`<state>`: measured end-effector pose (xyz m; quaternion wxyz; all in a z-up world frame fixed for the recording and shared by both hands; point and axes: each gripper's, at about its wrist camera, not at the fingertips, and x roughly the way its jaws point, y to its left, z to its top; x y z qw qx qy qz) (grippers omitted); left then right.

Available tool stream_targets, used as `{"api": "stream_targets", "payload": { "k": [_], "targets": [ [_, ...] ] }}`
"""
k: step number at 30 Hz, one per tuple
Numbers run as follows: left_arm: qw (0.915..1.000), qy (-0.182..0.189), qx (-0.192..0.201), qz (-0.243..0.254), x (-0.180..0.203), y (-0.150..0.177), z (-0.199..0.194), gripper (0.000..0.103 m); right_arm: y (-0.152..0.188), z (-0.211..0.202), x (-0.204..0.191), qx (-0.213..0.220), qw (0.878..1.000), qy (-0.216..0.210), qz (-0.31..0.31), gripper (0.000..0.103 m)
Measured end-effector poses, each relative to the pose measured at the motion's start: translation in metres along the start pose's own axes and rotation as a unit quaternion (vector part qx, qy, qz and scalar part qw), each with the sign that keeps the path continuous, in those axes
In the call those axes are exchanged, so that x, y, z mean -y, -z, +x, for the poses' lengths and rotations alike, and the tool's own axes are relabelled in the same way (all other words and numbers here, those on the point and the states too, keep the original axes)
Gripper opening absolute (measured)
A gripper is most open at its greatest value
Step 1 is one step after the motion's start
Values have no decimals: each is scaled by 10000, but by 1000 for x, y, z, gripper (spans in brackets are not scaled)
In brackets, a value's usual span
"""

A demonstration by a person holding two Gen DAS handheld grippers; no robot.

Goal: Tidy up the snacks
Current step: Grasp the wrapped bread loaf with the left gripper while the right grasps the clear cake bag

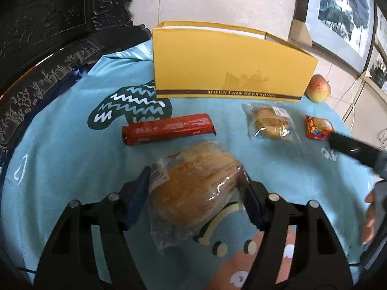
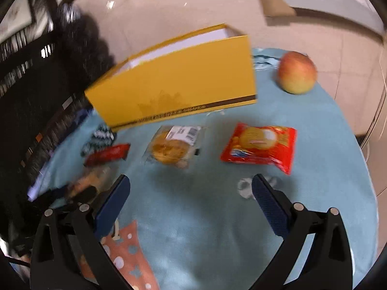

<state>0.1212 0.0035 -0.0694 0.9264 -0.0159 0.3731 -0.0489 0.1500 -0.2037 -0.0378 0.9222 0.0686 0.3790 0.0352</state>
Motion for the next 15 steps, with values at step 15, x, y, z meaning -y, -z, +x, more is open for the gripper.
{"api": "stream_targets", "payload": {
  "k": [15],
  "targets": [
    [9965, -54, -97, -823, -31, -7, 0, 71, -29, 94, -57, -410, 9941, 987, -161, 76]
  ]
}}
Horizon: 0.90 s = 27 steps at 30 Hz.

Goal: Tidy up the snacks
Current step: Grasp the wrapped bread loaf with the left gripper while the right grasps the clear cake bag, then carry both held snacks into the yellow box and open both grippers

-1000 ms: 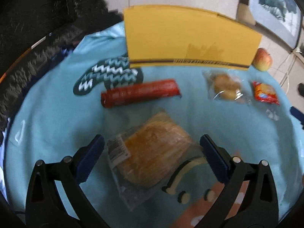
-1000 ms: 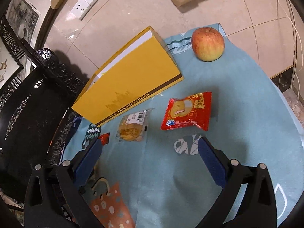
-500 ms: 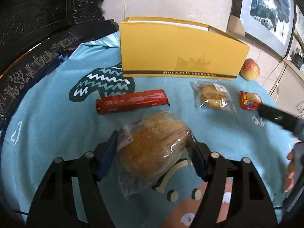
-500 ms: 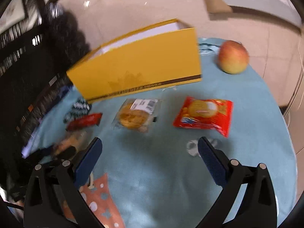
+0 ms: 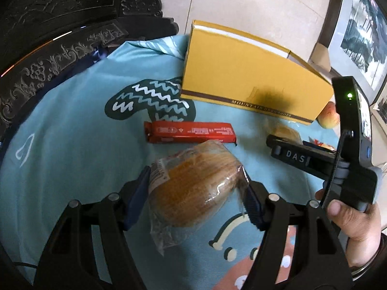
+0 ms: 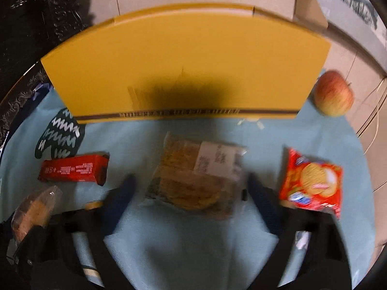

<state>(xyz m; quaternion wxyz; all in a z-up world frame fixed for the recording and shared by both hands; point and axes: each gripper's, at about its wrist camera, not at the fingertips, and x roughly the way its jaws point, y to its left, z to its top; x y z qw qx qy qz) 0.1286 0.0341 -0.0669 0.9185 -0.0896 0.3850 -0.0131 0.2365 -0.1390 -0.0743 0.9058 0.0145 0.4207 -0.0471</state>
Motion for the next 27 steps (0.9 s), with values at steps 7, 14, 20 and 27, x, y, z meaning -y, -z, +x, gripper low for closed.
{"api": "stream_targets", "payload": {
  "k": [7, 14, 20, 27],
  "targets": [
    [9999, 108, 98, -46, -2, 0, -2, 71, 9, -28, 19, 322, 9987, -336, 197, 56],
    [9994, 159, 277, 163, 4, 1, -7, 71, 28, -82, 48, 685, 9935, -824, 376, 56],
    [9994, 190, 291, 26, 8, -8, -21, 71, 25, -117, 62, 990, 9889, -1019, 425, 57],
    [9991, 274, 296, 120, 40, -36, -43, 70, 15, -145, 88, 1303, 9840, -1128, 450, 57]
  ]
}}
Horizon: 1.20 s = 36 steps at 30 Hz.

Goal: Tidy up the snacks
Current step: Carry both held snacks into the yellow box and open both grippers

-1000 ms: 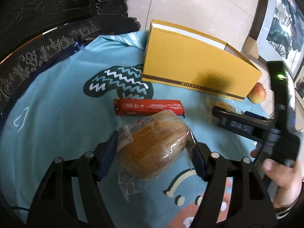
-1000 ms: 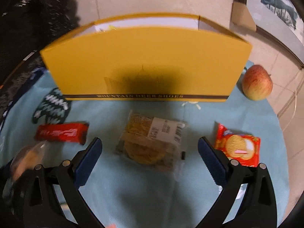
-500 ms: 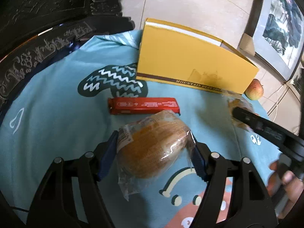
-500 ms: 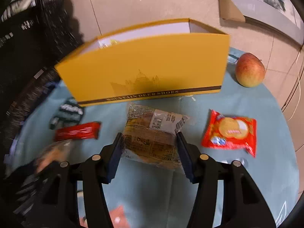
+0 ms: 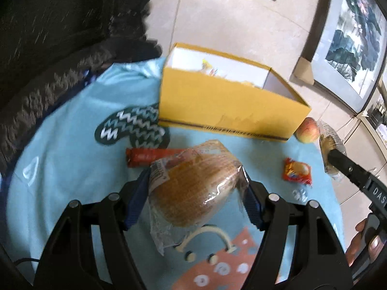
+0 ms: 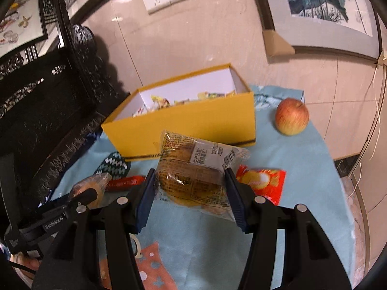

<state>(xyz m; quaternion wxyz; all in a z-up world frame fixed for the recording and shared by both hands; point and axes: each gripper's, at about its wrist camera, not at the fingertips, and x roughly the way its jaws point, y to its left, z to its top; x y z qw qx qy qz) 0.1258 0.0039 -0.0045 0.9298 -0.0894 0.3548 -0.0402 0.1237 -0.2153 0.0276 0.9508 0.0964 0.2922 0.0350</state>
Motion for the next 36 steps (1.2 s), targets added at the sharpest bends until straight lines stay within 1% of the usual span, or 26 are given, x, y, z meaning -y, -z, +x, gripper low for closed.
{"api": "stream_targets", "payload": {
  "k": [3, 6, 8, 10, 12, 15, 18, 21, 24, 25, 26, 27, 28, 30, 31, 33, 35, 36],
  "targets": [
    [9998, -66, 29, 168, 19, -15, -2, 70, -11, -6, 8, 143, 9999, 45, -33, 57],
    [9975, -431, 144, 541, 39, -34, 0, 70, -27, -6, 13, 274, 9996, 68, -46, 57],
    [9961, -524, 190, 682, 45, -49, 4, 71, -44, -2, 13, 350, 9994, 75, -24, 57],
    [9962, -533, 167, 671, 50, -67, 12, 71, -58, 3, 13, 411, 9991, 87, -62, 57],
    [9966, -555, 134, 591, 50, -87, 24, 70, -75, 15, 9, 497, 9986, 113, -139, 57],
    [9965, -645, 192, 499, 49, -109, 37, 70, -90, 36, 5, 516, 9983, 129, -237, 57],
    [9973, -570, 164, 425, 50, -130, 56, 70, -99, 56, 2, 545, 9981, 89, -289, 57],
    [9977, -510, 155, 425, 50, -143, 72, 71, -107, 73, 2, 597, 9978, 80, -288, 57],
    [9981, -537, 130, 272, 49, -157, 93, 72, -112, 92, 1, 585, 9977, 154, -311, 57],
    [9981, -551, 95, 257, 49, -160, 99, 73, -115, 101, 1, 591, 9976, 184, -308, 59],
    [9981, -581, 33, 224, 49, -163, 109, 78, -116, 107, 1, 591, 9976, 224, -300, 60],
    [9981, -580, -22, 184, 50, -164, 117, 91, -118, 116, 2, 550, 9977, 270, -292, 67],
    [9978, -634, -116, 167, 49, -163, 125, 95, -118, 125, 1, 456, 9979, 317, -342, 74],
    [9964, -790, -254, 172, 47, -160, 130, 96, -114, 123, 0, 452, 9967, 476, -481, 74],
    [9966, -735, -324, 202, 45, -156, 129, 96, -110, 112, 3, 628, 9962, 399, -450, 74],
    [9966, -703, -306, 288, 41, -149, 120, 97, -106, 98, 12, 760, 9965, 171, -302, 75],
    [9960, -798, -246, 320, 37, -144, 111, 100, -101, 85, 27, 660, 9978, 71, 4, 82],
    [9958, -842, -255, 258, 33, -141, 106, 100, -98, 79, 35, 616, 9979, 7, 198, 91]
  ]
}}
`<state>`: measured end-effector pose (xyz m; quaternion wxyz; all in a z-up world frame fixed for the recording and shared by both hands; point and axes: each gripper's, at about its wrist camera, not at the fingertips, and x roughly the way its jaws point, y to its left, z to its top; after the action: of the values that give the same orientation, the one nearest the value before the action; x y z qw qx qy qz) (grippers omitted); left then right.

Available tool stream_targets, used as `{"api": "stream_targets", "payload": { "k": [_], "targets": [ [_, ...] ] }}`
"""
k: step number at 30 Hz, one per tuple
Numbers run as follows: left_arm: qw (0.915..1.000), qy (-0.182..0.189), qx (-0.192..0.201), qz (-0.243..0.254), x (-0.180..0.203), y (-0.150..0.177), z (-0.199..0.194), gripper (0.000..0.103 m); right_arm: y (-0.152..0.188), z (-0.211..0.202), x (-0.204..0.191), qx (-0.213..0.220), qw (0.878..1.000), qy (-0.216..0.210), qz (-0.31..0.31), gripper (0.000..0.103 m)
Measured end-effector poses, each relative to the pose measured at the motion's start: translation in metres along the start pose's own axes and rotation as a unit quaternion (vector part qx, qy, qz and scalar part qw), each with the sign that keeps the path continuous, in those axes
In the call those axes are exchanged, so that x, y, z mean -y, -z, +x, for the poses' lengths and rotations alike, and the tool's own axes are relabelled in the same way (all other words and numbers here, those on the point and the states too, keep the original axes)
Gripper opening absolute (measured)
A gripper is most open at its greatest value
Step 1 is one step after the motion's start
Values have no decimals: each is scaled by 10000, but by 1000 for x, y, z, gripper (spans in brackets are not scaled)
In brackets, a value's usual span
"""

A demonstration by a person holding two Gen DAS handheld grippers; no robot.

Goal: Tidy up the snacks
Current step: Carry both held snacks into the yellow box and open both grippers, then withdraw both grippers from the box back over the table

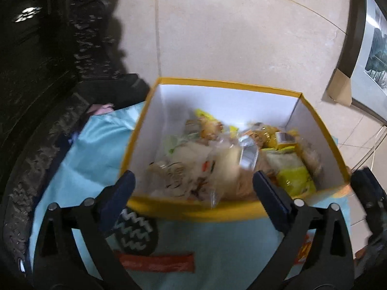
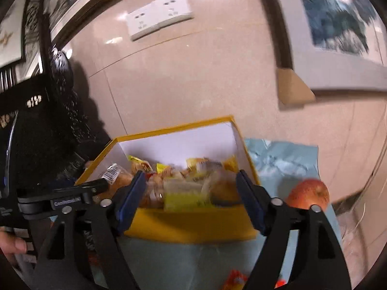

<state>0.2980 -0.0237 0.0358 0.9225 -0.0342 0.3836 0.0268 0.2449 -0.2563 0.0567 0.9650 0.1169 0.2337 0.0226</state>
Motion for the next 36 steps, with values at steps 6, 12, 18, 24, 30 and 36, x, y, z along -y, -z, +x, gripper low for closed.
{"api": "stream_targets", "payload": {
  "k": [6, 12, 18, 24, 30, 36],
  "targets": [
    [9995, 208, 12, -223, -20, 28, -27, 100, 20, -38, 39, -173, 9974, 166, 678, 94],
    [10000, -3, 71, -1, -37, 65, -38, 100, 59, -61, 53, -421, 9936, 522, 909, 95],
    [9995, 78, -314, -8, -54, 117, -27, 100, 92, -67, 53, -701, 9899, 393, 1166, 95],
    [9977, 56, -635, -211, -60, 140, -4, 100, 110, -59, 65, -840, 9865, 400, 1345, 95],
    [9928, -73, -950, -724, -65, 137, 19, 100, 114, -56, 75, -930, 9823, 275, 1604, 95],
    [9846, -480, -1157, -1217, -70, 123, 42, 100, 114, -55, 72, -957, 9837, 185, 1509, 95]
  ]
}}
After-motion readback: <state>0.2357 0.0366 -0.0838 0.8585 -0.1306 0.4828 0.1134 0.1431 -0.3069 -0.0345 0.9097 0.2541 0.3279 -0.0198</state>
